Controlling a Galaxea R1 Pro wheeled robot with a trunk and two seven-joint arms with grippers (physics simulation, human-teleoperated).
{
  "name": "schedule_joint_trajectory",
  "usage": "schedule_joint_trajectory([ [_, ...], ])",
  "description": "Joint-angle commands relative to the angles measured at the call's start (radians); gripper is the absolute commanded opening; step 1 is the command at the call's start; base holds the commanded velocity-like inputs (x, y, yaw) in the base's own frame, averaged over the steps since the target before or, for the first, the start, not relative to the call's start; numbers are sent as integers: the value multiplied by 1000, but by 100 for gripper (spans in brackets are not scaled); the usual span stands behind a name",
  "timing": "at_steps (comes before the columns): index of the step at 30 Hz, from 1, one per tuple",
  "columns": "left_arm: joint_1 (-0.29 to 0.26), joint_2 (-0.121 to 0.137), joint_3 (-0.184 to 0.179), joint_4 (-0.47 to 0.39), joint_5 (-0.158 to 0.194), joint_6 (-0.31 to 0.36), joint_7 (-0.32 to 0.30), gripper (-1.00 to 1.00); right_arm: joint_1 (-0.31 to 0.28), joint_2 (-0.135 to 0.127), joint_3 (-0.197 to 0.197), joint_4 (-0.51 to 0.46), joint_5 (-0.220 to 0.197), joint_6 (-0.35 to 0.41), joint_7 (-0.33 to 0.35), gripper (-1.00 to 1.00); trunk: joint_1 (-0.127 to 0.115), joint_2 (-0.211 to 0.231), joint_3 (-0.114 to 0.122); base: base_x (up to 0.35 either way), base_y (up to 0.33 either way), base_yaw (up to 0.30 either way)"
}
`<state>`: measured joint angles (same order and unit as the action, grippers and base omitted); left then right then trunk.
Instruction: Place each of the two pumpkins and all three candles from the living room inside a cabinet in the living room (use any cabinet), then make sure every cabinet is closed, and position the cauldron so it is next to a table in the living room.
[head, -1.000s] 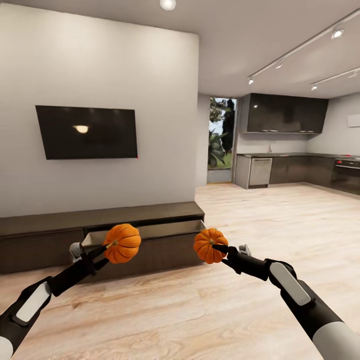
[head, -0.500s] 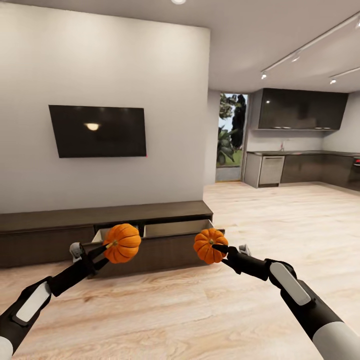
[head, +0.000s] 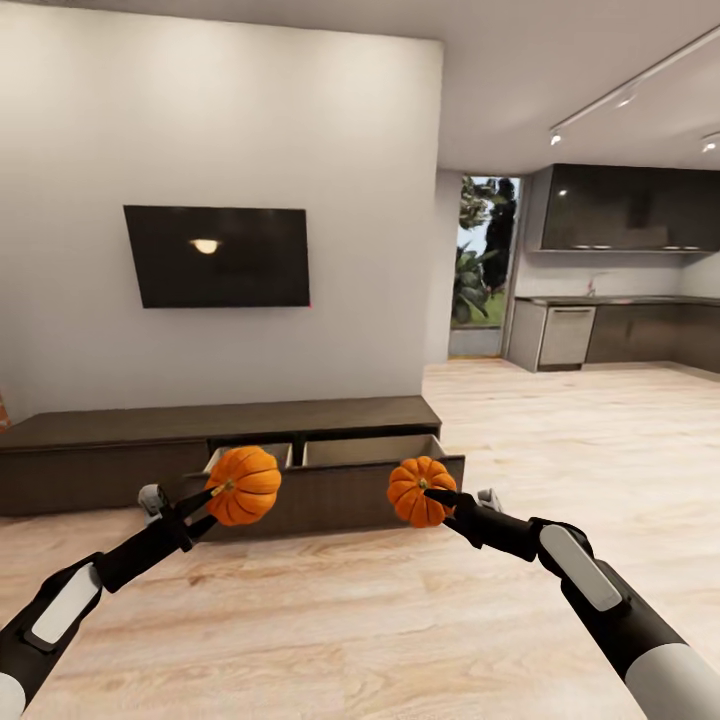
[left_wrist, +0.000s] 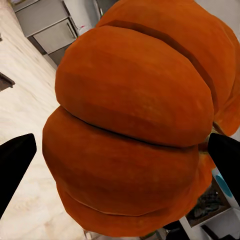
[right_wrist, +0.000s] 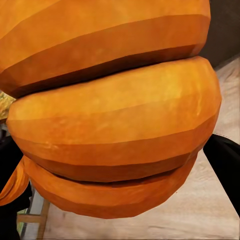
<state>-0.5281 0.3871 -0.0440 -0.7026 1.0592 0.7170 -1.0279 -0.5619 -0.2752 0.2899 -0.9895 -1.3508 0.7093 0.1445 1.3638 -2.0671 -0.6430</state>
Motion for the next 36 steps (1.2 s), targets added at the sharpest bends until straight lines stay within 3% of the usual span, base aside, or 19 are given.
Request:
schedule_joint_trajectory([
  [1,-1,1,-4,0,10,7,1,-100,0,-1,2,0,2,1,4,-100,-1,-1,-3,-199,-200,133],
  [8,-1,0,-5,0,8,6,3,-100,0,-1,2,0,1,1,4,-100,-1,-1,-13,-89,-259,133],
  [14,-1,0,-5,0,8,5,5,-100,-1,-1,1,0,0,-2,8,-100,-1,-1,-22,144,-250,131],
  [21,-1,0,-5,1,10,5,6,-100,-1,-2,-61,-4,2,-5,16,-100,-1,-1,-25,188,-201,32],
  [36,-1,0,-5,1,10,5,6,-100,-1,-3,-68,-5,4,-5,17,-100,-1,-1,-25,137,-119,1],
])
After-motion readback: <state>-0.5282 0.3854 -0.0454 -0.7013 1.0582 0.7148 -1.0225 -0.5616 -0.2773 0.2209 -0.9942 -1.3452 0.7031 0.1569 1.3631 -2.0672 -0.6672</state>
